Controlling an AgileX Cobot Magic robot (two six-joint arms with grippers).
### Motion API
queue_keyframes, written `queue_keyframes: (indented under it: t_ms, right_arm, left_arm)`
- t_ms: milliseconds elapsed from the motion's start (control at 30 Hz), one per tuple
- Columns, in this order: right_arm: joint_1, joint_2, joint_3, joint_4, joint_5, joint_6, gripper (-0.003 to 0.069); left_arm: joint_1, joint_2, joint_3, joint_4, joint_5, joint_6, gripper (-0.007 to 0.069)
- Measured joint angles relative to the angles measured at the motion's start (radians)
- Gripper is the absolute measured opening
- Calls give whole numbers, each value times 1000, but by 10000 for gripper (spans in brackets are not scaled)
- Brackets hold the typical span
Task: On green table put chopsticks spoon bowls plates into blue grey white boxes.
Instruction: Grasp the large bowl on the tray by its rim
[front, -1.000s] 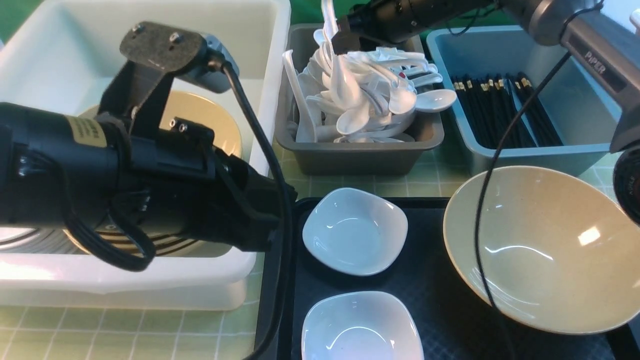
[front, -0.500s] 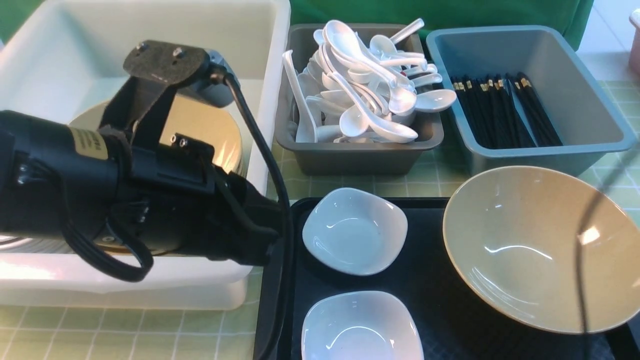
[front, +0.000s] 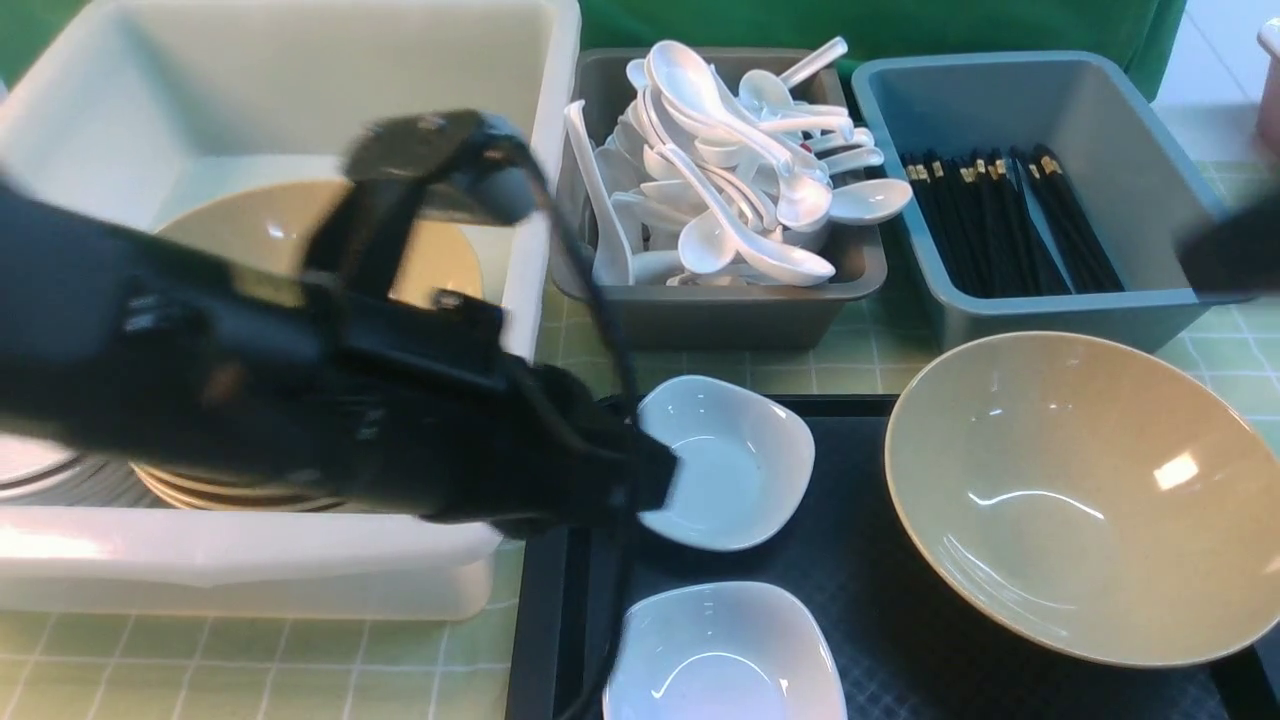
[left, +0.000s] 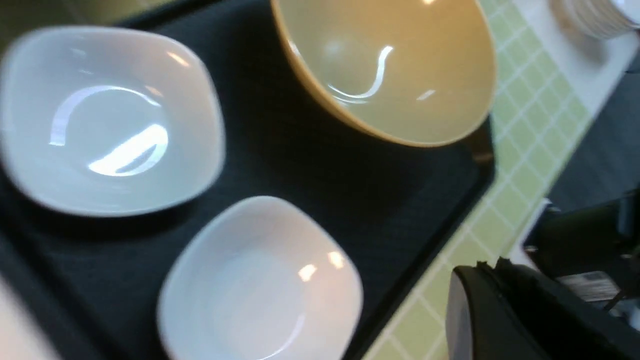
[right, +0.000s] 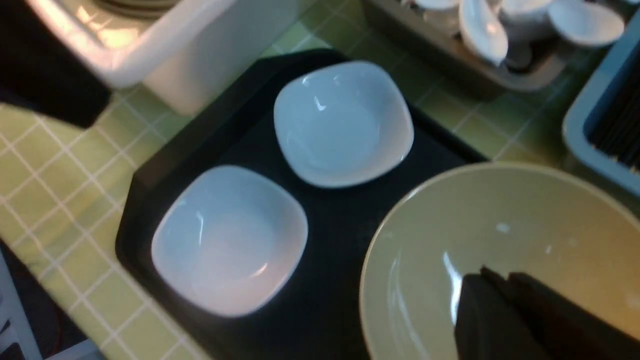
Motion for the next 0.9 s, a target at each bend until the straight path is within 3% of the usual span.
queue_keyframes:
  t_ms: [200,400,567,900]
  right_arm:
    - [0,-168,175,1,-29,23,25]
    - [0,-277,243,7,-32,27,25]
    - [0,-330,249,8,-28,27,26]
    - [0,-389,253,8,-24,27,29]
  left_arm:
    - [-81,211,-113,-19,-6,-23,81]
    - [-116,474,-340,25,-23,-199,267]
    - [-117,637,-477,19,-31,-238,377]
    - [-116,868,-614,8,-90,-241,393]
